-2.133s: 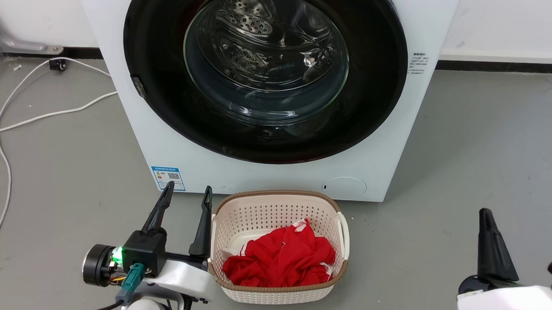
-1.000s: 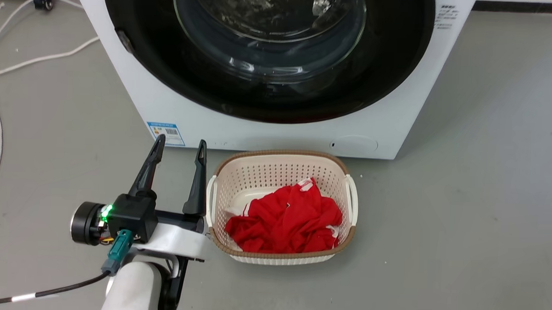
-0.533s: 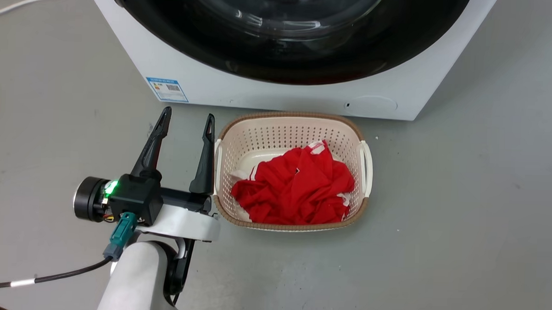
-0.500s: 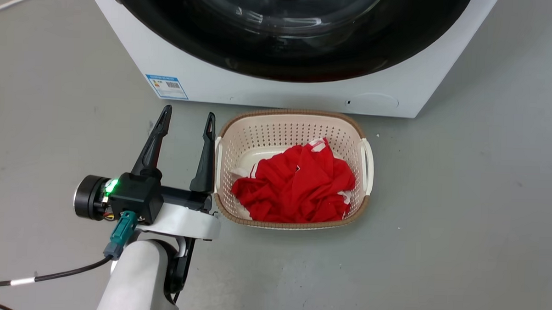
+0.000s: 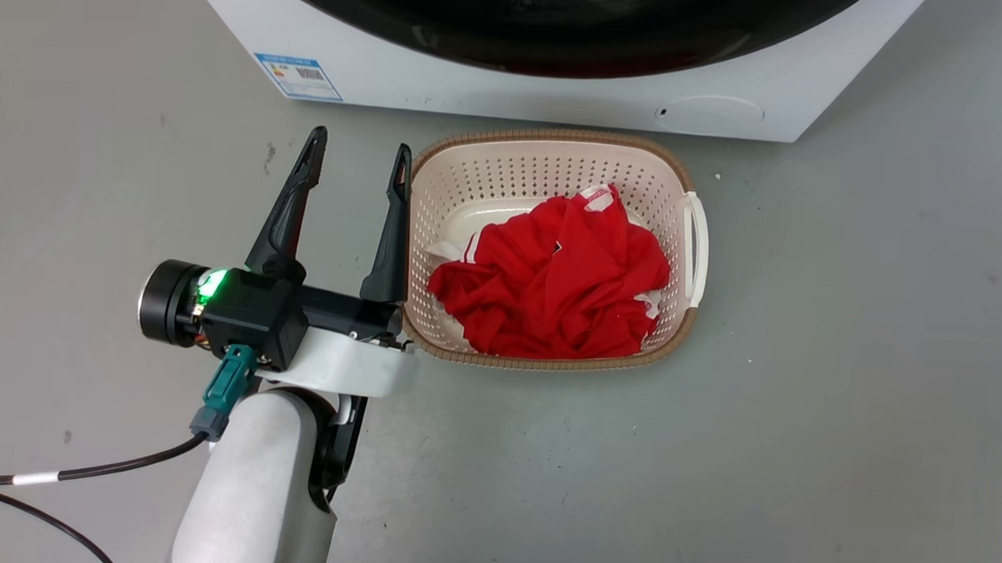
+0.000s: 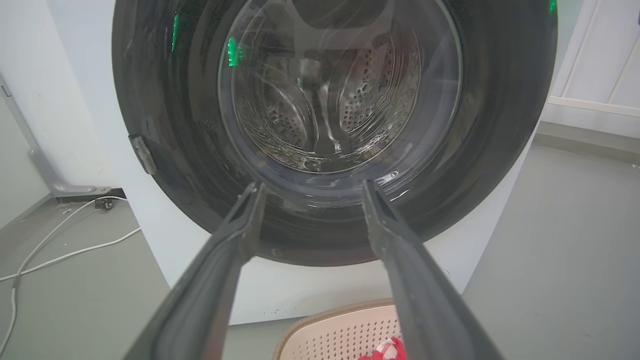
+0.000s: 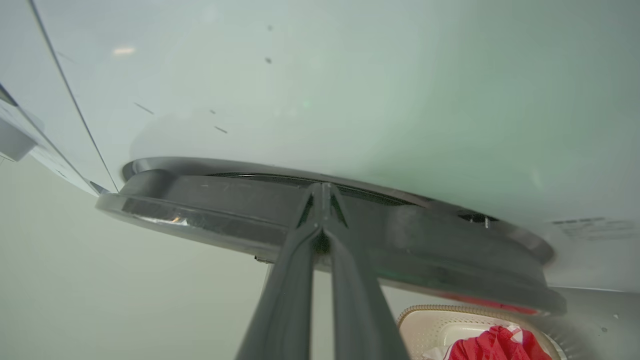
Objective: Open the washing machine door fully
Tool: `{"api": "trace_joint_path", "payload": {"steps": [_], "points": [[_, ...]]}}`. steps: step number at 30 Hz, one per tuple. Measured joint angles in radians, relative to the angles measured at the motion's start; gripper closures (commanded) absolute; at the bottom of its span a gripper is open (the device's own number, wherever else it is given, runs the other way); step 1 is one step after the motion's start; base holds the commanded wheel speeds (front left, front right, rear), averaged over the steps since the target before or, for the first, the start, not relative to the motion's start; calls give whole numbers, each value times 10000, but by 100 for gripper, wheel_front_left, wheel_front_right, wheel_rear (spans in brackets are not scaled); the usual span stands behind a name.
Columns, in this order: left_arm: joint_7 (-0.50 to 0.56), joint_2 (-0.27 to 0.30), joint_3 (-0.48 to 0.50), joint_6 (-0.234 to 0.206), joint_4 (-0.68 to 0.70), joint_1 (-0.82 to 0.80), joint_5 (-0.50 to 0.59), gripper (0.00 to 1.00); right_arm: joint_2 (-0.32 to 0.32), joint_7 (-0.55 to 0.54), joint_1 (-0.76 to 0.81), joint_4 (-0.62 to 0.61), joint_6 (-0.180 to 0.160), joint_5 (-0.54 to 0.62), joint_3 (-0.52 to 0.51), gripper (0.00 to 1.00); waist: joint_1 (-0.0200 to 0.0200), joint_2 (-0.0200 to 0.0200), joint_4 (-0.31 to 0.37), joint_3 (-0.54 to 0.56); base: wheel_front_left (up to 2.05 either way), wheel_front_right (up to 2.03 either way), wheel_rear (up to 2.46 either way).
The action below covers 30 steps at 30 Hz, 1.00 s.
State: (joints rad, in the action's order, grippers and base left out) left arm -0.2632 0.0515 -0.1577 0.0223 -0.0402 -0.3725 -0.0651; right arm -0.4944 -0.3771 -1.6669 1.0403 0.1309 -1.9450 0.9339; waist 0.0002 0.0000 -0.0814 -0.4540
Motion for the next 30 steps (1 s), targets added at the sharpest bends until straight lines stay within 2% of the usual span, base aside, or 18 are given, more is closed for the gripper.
{"api": "trace_joint_path", "payload": {"steps": [9, 18, 25, 30], "points": [[0, -4, -102, -132, 46, -198, -100, 0, 249, -123, -401, 397, 0, 104, 445, 100, 0, 0, -120, -428, 0, 0, 0], [0, -6, -173, -211, 36, -211, -297, 0, 307, -895, -382, 493, -2, 23, 746, 100, -1, 0, -116, -393, 0, 0, 0], [0, -6, -186, -222, -46, -211, -303, 0, 234, -1636, 20, -27, 0, -282, 771, 100, -1, 0, -21, -184, 0, 0, 0], [0, -8, -174, -192, -249, -129, -341, 0, 29, -2234, 872, -692, 0, -754, 780, 100, -1, 0, 60, 294, 0, 0, 0]]}}
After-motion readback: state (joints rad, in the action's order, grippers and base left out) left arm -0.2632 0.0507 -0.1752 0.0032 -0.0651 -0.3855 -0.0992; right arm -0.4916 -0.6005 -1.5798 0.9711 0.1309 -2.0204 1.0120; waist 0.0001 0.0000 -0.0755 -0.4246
